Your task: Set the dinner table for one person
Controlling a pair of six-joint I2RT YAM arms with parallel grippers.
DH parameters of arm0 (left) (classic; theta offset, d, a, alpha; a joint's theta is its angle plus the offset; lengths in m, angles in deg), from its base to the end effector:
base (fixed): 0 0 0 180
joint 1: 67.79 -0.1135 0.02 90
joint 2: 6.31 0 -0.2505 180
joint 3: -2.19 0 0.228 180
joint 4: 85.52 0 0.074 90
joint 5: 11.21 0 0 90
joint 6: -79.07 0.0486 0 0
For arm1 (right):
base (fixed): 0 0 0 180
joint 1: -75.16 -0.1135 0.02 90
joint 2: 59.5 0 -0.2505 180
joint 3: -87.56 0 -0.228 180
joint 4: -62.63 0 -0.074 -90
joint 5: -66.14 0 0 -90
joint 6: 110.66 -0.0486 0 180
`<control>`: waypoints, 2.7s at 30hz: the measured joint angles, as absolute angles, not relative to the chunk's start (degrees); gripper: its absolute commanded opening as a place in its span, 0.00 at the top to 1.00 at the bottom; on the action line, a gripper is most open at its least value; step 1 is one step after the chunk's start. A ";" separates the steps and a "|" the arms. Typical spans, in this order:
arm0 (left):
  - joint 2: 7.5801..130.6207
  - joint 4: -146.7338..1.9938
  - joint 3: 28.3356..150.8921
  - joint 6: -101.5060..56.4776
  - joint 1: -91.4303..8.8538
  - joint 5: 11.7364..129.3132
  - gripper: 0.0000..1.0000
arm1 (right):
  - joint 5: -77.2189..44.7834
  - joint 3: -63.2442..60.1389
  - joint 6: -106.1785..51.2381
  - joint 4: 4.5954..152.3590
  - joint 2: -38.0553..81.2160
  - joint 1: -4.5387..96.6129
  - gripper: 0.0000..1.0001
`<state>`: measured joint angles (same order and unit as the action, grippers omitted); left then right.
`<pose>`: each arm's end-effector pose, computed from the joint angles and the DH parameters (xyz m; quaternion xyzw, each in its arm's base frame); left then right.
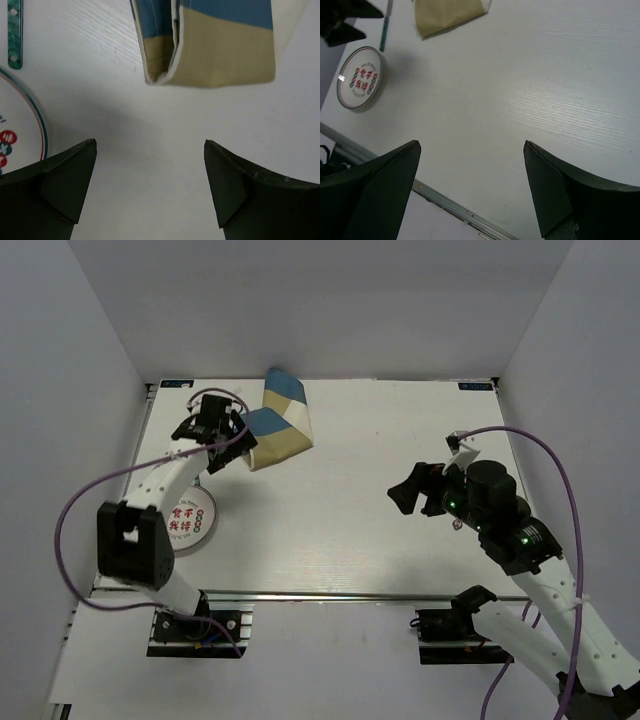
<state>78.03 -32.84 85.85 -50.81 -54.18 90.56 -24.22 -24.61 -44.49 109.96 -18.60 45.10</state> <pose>0.2899 -0.0600 0.2625 -0.2460 0.9123 -0.0538 0.3230 0.1290 0.0743 0.3380 -0.0428 0.8200 0.2563 0.5099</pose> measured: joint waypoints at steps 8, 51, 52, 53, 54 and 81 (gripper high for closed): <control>100.45 -38.67 104.34 -51.66 -61.50 84.04 0.02 | -16.02 -25.55 -44.40 106.81 -23.43 45.10 0.11; 109.33 -63.98 106.44 -40.87 -61.96 54.82 0.87 | -13.49 -34.14 -46.13 99.25 -22.42 45.10 0.11; 107.38 -65.16 105.15 -40.15 -61.02 54.14 0.85 | -13.36 -34.47 -46.22 98.61 -21.74 45.10 0.11; 105.31 -65.99 103.48 -39.38 -60.00 53.71 0.84 | -13.23 -34.90 -46.46 97.72 -20.98 45.10 0.11; 103.54 -66.47 102.09 -38.75 -58.92 53.33 0.84 | -13.18 -35.28 -46.70 97.11 -20.34 45.10 0.11; 63.91 -65.77 56.58 -46.55 -37.42 69.31 0.13 | -22.43 -35.25 -46.50 91.77 -4.19 44.55 0.11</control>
